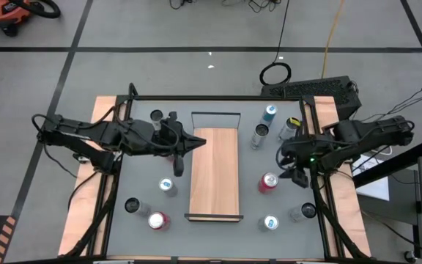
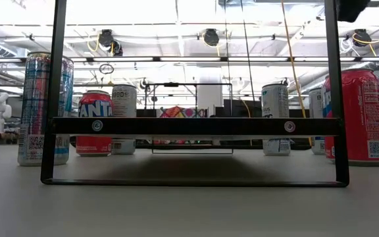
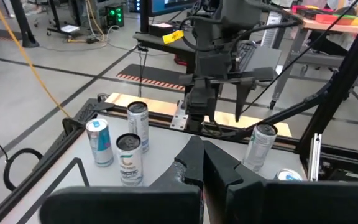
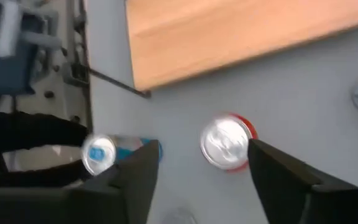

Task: Sort soda cans
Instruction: Put the right red soda can on the shelf

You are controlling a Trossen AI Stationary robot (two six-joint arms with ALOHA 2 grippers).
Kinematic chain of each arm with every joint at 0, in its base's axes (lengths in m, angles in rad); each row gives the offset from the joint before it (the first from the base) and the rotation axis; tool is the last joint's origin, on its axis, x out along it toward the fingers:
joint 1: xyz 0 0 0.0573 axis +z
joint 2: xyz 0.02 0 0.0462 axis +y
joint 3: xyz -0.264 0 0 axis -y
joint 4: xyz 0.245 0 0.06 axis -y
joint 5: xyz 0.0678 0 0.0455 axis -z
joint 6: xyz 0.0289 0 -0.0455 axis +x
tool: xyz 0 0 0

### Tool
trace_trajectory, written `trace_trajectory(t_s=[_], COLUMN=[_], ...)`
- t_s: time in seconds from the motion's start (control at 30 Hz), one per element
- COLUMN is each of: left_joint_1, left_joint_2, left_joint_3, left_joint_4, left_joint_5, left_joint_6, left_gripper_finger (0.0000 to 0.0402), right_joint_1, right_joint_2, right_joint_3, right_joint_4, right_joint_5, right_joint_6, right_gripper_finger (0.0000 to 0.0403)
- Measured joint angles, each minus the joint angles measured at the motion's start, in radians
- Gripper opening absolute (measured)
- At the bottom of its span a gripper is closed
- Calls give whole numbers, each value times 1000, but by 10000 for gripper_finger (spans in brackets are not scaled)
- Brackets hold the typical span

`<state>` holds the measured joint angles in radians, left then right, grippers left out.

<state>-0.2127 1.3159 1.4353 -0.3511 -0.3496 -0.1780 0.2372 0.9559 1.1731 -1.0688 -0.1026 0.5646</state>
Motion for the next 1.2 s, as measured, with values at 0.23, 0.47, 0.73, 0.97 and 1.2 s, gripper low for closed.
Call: trace_trajectory(t_s=[0.23, 0.47, 0.73, 0.97, 1.2], left_joint_1=[1, 4, 4, 3, 3], left_joint_2=[0, 0, 0, 0, 0], left_joint_3=[0, 0, 0, 0, 0], left_joint_4=[0, 0, -25, -53, -53], left_joint_5=[0, -5, -27, 14, 19], left_joint_6=[0, -1, -1, 0, 0], left_gripper_finger=[0, 0, 13, 20, 20], right_joint_1=[1, 0, 0, 0, -12], right_joint_2=[69, 152, 258, 350, 408], right_joint_3=[-4, -4, -4, -4, -22], right_joint_4=[49, 31, 14, -43, -30], right_joint_5=[5, 25, 24, 15, 17], right_joint_6=[-90, -191, -265, -270, -289], right_gripper_finger=[292, 324, 352, 355, 355])
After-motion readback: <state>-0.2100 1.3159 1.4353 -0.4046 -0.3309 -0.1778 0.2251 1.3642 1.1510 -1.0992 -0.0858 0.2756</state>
